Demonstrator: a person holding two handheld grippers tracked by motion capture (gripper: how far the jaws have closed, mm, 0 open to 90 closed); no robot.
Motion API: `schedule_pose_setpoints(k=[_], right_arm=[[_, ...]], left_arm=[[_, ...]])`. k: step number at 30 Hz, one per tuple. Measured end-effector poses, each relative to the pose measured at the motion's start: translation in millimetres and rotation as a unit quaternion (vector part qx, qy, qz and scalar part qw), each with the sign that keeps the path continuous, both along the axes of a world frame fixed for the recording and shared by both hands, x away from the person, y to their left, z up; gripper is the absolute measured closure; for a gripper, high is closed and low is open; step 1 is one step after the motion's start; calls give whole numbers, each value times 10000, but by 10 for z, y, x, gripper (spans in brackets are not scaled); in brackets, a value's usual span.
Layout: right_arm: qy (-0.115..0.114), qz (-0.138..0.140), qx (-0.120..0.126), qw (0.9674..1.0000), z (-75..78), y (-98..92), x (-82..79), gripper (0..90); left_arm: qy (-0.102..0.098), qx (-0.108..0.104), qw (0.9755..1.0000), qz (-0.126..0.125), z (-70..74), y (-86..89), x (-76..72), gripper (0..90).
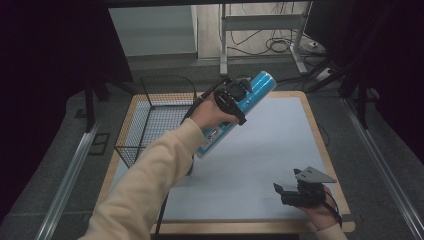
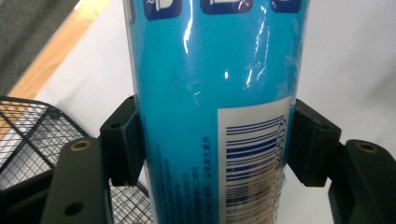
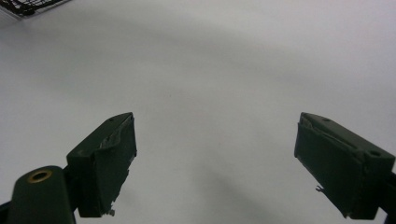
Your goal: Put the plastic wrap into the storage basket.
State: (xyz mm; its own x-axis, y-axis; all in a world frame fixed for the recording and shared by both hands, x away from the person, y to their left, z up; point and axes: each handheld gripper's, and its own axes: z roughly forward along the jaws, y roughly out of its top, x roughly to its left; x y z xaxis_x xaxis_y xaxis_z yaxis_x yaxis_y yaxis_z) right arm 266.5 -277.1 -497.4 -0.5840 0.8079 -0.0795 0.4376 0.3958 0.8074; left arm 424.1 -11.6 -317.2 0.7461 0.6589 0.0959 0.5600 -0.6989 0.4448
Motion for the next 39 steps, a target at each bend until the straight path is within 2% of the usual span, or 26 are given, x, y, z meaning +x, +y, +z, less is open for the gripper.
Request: schedule_pose_setpoints(k=[6, 7, 8, 14, 19, 20, 22, 27, 31, 39], right_arm=[[7, -4, -3, 10000, -4, 0, 2, 134], [10, -7, 4, 10000, -3, 2, 0, 135], [8, -3, -5, 10000, -3, 1, 0, 135], [27, -17, -14, 10000, -9, 5, 2, 134], [28, -30, 7, 10000, -9, -2, 7, 135], [25, -31, 4, 10000, -11, -3, 8, 135], [37, -33, 6, 10000, -14, -3, 9, 135], [43, -25, -19, 10000, -17, 1, 7, 135], [54, -44, -23, 10000, -22, -2, 13, 135], [48, -50, -27, 10000, -30, 2, 16, 135]], left_arm=[[-44, -29, 9999, 91, 66, 71, 21, 316], [-93, -5, 9999, 107, 73, 82, 22, 316], [-283, 36, 9995, 150, 78, 95, 6, 316], [-174, 94, 9997, 150, 92, 147, 29, 316], [-193, 146, 9994, 242, 117, 211, 59, 316], [-304, 176, 9989, 298, 128, 256, 62, 316], [-266, 231, 9989, 317, 142, 301, 79, 317], [-185, 164, 9989, 387, 148, 398, 114, 317], [-117, 179, 9982, 563, 146, 553, 171, 317], [-159, 242, 9957, 881, 158, 820, 247, 317]])
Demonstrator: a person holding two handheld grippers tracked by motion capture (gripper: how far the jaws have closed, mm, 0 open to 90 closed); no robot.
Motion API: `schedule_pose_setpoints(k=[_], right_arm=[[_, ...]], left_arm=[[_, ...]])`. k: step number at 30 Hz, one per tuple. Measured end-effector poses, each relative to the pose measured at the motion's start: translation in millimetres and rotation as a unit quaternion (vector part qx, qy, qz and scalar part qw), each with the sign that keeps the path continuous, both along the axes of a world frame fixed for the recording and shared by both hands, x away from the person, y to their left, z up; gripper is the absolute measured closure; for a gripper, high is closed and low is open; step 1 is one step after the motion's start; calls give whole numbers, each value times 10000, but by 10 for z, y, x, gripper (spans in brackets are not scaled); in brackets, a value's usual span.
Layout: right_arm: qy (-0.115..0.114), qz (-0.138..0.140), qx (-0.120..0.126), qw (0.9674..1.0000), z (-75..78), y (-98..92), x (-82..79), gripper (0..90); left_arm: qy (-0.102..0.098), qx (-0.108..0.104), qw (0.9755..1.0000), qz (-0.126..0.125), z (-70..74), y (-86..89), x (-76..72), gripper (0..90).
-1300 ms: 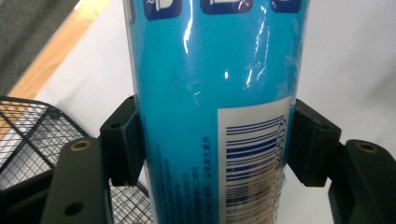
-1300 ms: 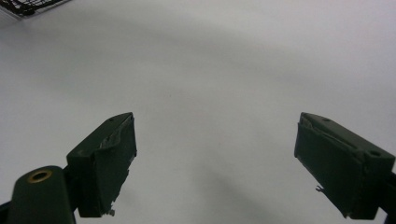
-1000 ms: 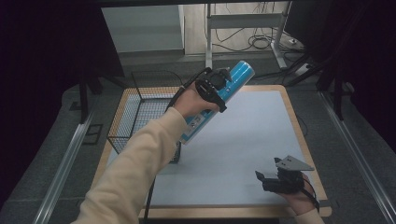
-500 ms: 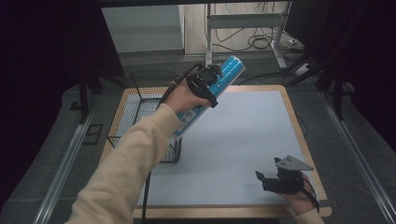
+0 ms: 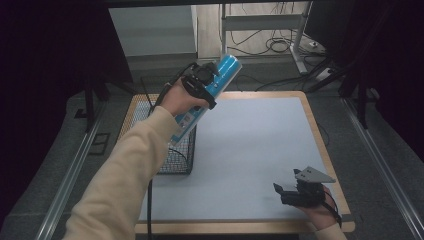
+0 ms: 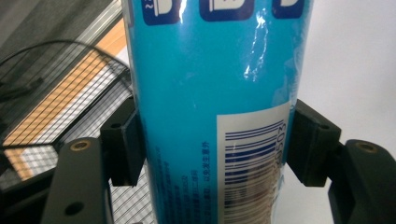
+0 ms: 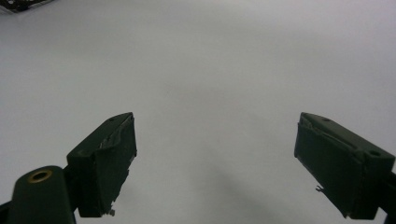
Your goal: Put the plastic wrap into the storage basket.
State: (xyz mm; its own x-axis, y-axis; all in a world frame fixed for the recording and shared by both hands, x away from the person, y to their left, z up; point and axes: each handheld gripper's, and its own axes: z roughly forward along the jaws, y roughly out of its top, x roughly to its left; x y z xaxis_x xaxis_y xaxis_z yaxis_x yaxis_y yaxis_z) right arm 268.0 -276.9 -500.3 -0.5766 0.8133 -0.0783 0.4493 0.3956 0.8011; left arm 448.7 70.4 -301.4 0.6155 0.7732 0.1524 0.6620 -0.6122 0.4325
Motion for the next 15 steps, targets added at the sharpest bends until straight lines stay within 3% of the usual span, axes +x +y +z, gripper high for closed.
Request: schedule_pose_setpoints(k=[6, 15], right_arm=[[8, -15, -20, 10000, -2, 3, 1, 136], [6, -38, -33, 10000, -12, -2, 10, 136]], left_arm=[[18, 19, 9997, 252, -62, 242, 74, 316], [43, 57, 9991, 424, -196, 365, 147, 317]])
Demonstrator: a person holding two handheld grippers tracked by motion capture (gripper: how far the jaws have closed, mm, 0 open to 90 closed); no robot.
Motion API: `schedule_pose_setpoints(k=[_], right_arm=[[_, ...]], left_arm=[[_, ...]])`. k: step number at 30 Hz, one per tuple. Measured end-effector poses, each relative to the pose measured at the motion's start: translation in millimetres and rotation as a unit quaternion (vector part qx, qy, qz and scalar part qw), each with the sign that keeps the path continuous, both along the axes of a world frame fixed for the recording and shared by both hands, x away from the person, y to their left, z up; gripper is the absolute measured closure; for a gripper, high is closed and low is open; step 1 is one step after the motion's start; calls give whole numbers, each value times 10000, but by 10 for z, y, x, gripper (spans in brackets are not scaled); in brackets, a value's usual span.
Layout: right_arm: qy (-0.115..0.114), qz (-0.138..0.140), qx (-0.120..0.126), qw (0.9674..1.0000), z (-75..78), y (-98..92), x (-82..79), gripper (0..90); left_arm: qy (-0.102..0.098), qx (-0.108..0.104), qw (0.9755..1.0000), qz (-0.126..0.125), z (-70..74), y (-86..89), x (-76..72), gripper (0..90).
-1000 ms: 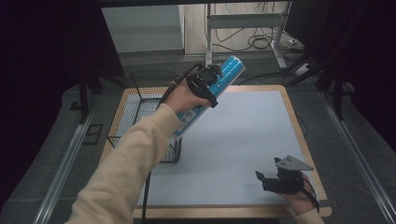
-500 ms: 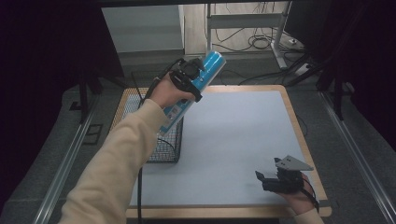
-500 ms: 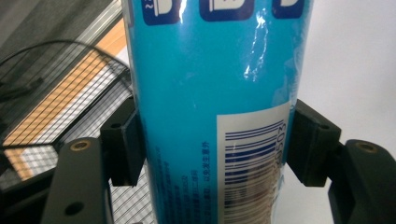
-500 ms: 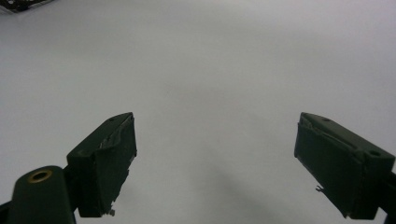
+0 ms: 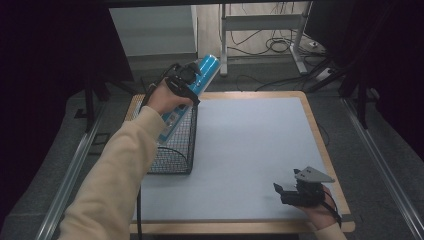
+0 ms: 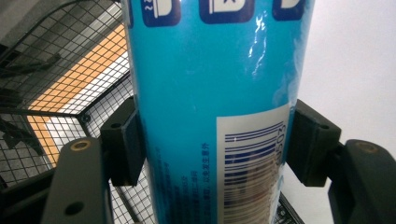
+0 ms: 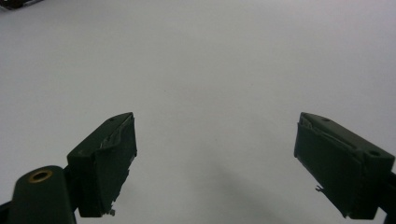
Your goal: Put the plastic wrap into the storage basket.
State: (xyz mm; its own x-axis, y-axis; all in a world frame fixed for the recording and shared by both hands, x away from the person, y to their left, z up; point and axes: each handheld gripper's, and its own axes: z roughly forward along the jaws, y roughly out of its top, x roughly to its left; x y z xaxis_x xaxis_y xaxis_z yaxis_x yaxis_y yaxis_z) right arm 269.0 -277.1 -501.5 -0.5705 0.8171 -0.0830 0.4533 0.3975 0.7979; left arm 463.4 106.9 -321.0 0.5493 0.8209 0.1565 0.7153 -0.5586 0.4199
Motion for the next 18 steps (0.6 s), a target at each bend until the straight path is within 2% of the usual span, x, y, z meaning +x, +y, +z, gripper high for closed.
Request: schedule_pose_setpoints(k=[11, 18], right_arm=[[-6, 12, 14, 10000, 0, -7, 2, 136], [8, 37, 1, 10000, -3, 2, 1, 136]], left_arm=[[88, 42, 10000, 6, -129, 28, 23, 317], [181, 62, 9998, 89, -257, 114, 61, 317]])
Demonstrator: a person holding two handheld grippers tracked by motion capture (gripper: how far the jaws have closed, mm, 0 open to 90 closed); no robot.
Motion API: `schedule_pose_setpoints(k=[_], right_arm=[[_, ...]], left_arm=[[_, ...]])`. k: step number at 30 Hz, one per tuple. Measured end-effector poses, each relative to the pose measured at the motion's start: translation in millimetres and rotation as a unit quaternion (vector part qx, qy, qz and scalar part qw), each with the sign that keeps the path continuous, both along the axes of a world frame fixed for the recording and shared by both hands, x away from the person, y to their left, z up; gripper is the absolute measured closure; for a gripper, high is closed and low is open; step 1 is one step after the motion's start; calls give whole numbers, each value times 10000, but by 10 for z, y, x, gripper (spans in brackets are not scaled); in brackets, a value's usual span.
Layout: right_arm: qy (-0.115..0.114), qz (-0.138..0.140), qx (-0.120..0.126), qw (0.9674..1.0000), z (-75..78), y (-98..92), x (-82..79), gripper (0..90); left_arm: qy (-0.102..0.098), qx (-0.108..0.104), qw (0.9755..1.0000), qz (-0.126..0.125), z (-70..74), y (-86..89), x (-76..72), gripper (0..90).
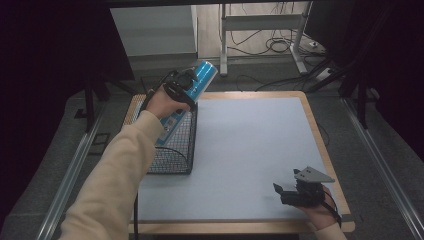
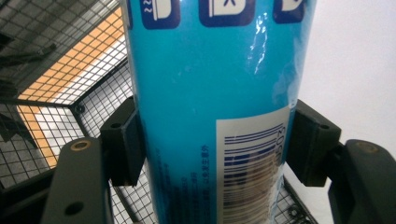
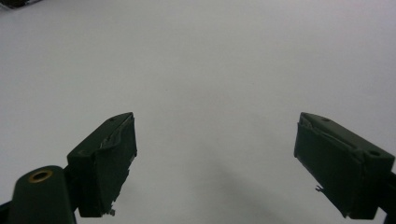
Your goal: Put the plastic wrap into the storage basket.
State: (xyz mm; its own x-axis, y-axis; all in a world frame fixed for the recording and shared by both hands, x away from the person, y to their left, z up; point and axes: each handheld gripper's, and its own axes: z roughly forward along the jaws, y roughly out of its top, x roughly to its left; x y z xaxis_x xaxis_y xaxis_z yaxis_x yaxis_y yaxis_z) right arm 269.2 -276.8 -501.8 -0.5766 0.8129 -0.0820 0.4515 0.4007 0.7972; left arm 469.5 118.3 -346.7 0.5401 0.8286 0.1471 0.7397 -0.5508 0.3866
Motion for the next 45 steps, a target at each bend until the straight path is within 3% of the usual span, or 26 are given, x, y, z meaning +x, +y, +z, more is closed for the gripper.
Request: schedule_pose_setpoints(k=[14, 18, 33, 41, 45], right_arm=[[-21, -45, 86, 10000, 11, -6, -3, 136], [-24, -38, 86, 10000, 15, -10, -6, 136], [-79, -51, 108, 9999, 41, -5, -11, 136], [-49, -22, 79, 10000, 30, -6, -8, 136], [-59, -8, 66, 10000, 29, 3, -10, 136]], left_arm=[[122, -1, 9995, 288, -296, 141, 153, 317], [113, 99, 9994, 299, -374, 167, 213, 317], [403, 22, 9979, 514, -708, 265, 429, 316], [368, 236, 9977, 526, -827, 232, 495, 316], [349, 201, 9971, 644, -859, 262, 525, 315]])
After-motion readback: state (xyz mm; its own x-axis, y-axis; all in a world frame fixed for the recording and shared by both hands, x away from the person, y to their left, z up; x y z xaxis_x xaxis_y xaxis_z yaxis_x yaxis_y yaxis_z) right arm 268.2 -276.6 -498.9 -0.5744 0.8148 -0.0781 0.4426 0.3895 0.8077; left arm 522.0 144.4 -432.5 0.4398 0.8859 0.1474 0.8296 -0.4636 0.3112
